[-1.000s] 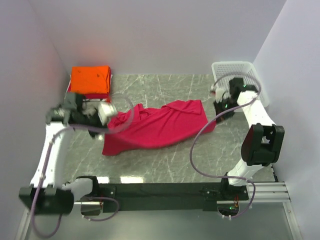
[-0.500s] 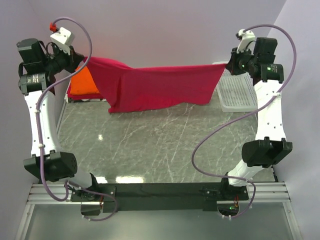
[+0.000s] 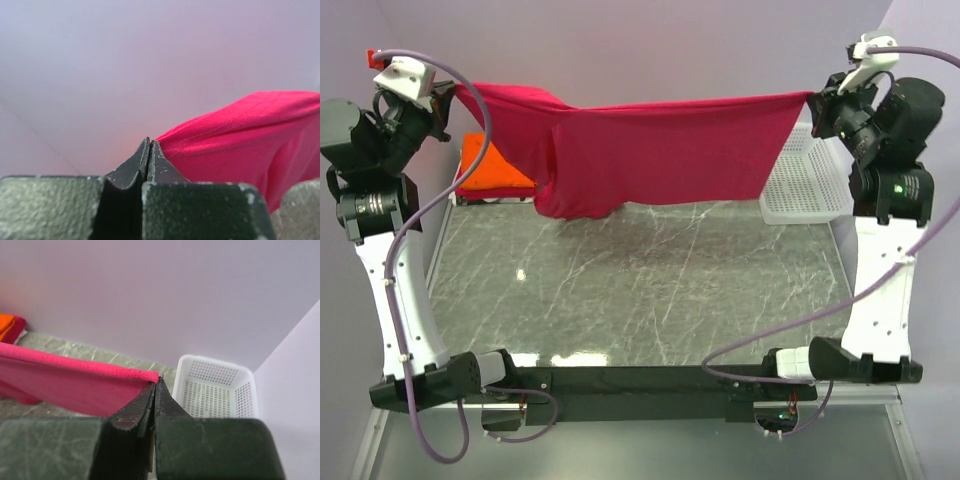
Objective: Fold and stack the t-shirts
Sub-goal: Flatten the tshirt out
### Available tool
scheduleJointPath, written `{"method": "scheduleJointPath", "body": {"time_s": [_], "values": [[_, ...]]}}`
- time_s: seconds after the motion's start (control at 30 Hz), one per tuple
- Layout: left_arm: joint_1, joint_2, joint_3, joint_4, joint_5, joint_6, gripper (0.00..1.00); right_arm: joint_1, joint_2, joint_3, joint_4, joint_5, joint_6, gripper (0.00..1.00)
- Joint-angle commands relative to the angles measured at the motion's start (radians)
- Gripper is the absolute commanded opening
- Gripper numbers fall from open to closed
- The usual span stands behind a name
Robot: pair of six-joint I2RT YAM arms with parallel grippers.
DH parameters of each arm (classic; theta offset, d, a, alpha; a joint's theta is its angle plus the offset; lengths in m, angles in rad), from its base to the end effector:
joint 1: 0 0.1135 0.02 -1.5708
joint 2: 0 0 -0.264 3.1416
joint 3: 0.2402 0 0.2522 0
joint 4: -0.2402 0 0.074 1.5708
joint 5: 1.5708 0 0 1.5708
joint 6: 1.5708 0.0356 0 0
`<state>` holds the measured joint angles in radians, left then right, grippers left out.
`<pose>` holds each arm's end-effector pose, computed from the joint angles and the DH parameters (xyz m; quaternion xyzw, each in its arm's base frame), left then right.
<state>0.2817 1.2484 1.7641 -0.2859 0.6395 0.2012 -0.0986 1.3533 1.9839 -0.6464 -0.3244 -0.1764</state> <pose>0.2170 0.0407 0.5603 0.2223 0.5993 -0.0118 0.7689 0.2332 -0.0117 0.5625 -0.1405 0.6984 0.0191 0.7015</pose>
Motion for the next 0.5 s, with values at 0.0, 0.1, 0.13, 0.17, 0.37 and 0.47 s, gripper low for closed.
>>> {"method": "scheduleJointPath", "body": {"time_s": [0.0, 0.1, 0.13, 0.17, 0.37, 0.47], "values": [[0.017, -0.070, -0.028, 0.108, -0.069, -0.051, 0.01, -0.010, -0.060, -0.022, 0.070, 0.054, -0.012, 0.00], [0.017, -0.087, -0.029, 0.140, -0.087, -0.080, 0.01, -0.010, -0.082, -0.039, 0.096, 0.071, -0.012, 0.00], [0.017, -0.080, -0.023, 0.139, -0.089, -0.085, 0.01, -0.012, -0.077, -0.040, 0.100, 0.074, -0.012, 0.00], [0.017, -0.052, -0.014, 0.134, -0.087, -0.091, 0.01, -0.010, -0.068, -0.042, 0.103, 0.079, -0.011, 0.00], [0.016, 0.136, 0.069, 0.154, -0.048, -0.141, 0.01, -0.003, 0.049, -0.043, 0.137, 0.065, 0.012, 0.00], [-0.007, 0.264, 0.168, 0.156, -0.035, -0.134, 0.01, 0.007, 0.144, -0.005, 0.157, 0.068, 0.015, 0.00]]}}
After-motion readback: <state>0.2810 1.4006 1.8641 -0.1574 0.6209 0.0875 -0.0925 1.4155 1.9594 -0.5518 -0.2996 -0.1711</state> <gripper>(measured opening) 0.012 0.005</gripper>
